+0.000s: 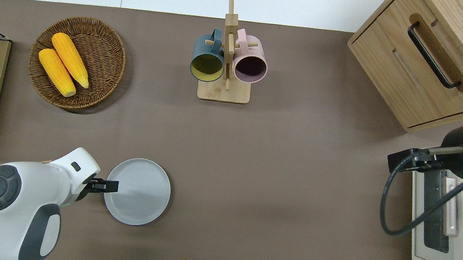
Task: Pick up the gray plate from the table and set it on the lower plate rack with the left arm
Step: 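Move the left gripper to the near rim of the gray plate, then close the left gripper on the gray plate's rim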
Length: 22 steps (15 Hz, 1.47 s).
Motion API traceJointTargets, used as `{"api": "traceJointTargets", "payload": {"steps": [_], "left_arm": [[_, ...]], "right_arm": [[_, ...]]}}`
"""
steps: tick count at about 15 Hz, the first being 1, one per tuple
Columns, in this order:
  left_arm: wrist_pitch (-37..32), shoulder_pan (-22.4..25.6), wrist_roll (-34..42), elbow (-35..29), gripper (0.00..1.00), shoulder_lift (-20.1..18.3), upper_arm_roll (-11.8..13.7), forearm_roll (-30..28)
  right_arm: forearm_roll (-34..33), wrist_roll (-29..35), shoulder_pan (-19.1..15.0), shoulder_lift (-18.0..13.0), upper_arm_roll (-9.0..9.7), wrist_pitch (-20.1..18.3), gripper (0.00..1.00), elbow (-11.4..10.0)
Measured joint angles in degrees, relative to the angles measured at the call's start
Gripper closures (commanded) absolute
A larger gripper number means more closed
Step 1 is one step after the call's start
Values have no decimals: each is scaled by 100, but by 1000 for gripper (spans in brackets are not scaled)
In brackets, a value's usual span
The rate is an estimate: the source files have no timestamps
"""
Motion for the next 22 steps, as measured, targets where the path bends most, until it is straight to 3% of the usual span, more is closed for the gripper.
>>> {"api": "traceJointTargets", "payload": {"steps": [8,9,13,16,17,22], "left_arm": [[539,-75,-13,-250,17,387,-1,-1],[551,-78,-13,-261,67,406,-1,-1],[584,-86,-13,-277,675,476,-1,-1],[598,-87,-13,-278,943,479,-1,-1],[600,-87,-13,-278,999,479,-1,-1],[594,-108,-9,-278,1000,429,-2,-6]], "right_arm": [[0,0,0,0,0,0,17,0],[0,0,0,0,0,0,17,0],[0,0,0,0,0,0,17,0],[0,0,0,0,0,0,17,0],[0,0,0,0,0,0,17,0],[0,0,0,0,0,0,17,0]]}}
